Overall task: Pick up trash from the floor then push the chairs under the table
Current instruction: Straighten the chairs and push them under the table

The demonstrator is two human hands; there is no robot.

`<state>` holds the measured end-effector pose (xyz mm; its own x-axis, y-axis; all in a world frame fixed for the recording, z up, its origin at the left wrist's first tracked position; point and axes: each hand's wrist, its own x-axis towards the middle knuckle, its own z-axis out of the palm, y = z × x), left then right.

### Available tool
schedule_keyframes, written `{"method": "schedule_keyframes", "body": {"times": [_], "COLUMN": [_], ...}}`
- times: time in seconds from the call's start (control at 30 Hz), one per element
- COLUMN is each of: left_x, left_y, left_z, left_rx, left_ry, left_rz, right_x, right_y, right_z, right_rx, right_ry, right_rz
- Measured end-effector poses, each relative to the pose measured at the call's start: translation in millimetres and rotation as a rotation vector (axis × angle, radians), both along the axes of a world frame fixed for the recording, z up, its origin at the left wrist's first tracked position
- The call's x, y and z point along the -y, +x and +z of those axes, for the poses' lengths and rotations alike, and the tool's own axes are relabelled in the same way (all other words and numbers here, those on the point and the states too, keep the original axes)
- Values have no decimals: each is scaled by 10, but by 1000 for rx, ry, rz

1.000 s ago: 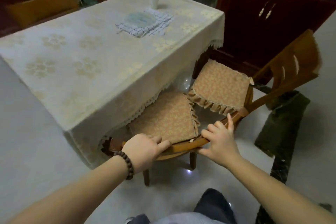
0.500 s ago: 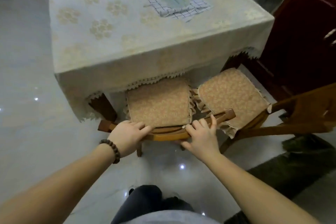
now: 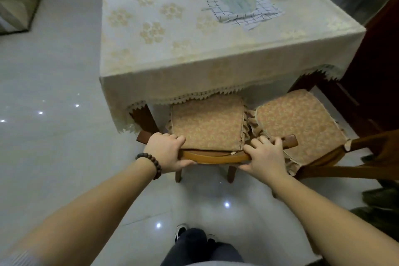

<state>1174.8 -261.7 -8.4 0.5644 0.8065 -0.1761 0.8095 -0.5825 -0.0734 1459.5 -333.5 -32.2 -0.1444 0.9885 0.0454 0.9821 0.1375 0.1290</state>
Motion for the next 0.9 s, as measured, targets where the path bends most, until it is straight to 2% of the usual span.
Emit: {"method": "schedule_keyframes", "body": {"times": [0.37, 0.47, 0.7, 0.9], "left_x": [235, 212, -57, -551], "left_y": [-244, -219, -255, -476], "left_z": [-86, -109, -159, -126], "left_rx": [55, 48, 46, 71], "left_ry": [87, 141, 152, 177], "left_rz": [174, 143, 83, 118], "right_x": [-374, -598, -819, -1249], "right_y": [-110, -88, -69, -299], "right_z": [20, 20, -62, -130], "right_rx": [-1, 12, 4, -12], "right_ry": [60, 42, 67, 118], "right_rz": [182, 201, 237, 230]}}
